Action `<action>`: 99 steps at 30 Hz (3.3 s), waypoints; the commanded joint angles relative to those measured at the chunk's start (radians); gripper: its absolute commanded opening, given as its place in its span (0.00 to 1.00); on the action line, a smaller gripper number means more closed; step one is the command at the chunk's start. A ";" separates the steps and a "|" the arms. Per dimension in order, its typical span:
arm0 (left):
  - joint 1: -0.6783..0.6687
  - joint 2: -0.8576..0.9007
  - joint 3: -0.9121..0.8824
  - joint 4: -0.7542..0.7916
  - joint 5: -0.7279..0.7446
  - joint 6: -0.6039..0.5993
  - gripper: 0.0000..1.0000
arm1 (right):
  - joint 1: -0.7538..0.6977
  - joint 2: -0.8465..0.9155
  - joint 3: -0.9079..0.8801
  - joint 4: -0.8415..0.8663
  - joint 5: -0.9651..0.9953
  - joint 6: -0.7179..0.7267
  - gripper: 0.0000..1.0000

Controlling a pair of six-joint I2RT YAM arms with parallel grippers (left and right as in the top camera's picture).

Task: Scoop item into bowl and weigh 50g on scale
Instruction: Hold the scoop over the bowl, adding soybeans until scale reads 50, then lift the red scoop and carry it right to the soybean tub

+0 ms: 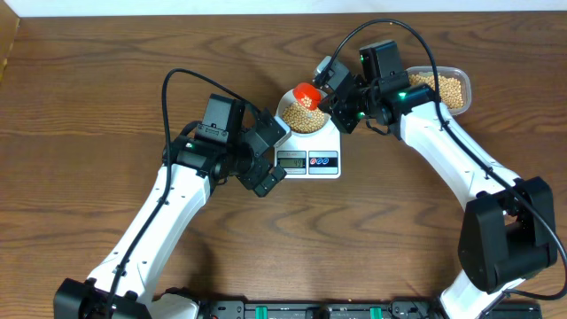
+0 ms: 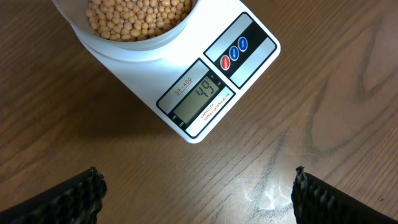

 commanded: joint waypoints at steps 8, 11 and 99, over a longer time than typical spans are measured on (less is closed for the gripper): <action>-0.001 -0.013 0.023 -0.003 -0.002 0.017 0.98 | 0.008 -0.023 0.001 -0.024 -0.003 0.018 0.01; -0.001 -0.013 0.023 -0.003 -0.002 0.016 0.98 | 0.008 -0.023 0.001 -0.026 -0.001 0.016 0.01; -0.001 -0.013 0.023 -0.003 -0.002 0.016 0.98 | -0.220 -0.077 0.002 0.088 -0.276 0.734 0.01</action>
